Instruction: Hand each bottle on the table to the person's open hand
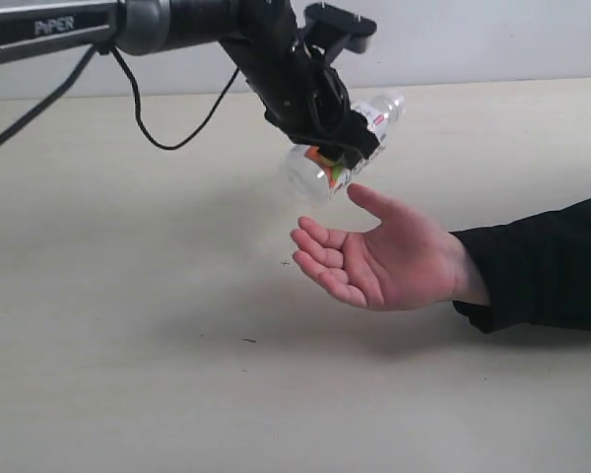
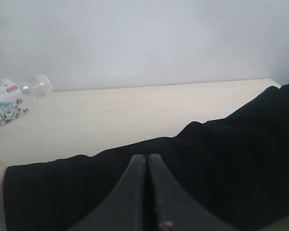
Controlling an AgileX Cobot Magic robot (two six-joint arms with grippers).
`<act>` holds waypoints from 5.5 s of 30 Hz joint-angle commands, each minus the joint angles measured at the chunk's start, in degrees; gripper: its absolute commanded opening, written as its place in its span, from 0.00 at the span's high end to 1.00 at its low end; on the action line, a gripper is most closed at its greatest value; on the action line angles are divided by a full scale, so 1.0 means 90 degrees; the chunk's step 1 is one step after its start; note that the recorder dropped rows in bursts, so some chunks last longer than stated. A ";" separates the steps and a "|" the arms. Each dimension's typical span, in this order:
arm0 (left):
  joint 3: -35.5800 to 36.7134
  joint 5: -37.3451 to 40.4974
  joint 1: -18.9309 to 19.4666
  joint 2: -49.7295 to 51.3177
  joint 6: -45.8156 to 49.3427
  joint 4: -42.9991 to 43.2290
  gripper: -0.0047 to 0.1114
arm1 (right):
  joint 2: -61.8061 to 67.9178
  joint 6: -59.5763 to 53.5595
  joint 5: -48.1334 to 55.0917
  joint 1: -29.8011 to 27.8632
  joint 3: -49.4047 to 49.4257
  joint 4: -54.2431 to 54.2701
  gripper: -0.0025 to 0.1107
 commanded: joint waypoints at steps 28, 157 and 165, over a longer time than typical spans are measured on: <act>0.0164 0.2327 -0.1917 -0.1385 -0.5372 0.2222 0.96 | -0.0041 0.0010 -0.0033 -0.0031 0.0029 -0.0011 0.98; 0.8417 -0.3184 0.2072 -1.0671 -0.4628 0.2791 0.96 | -0.0041 0.0010 -0.0036 -0.0031 0.0029 -0.0011 0.98; 0.9135 -0.2516 0.3834 -1.3094 -0.4598 0.2919 0.96 | -0.0041 0.0010 -0.0036 -0.0031 0.0029 -0.0011 0.98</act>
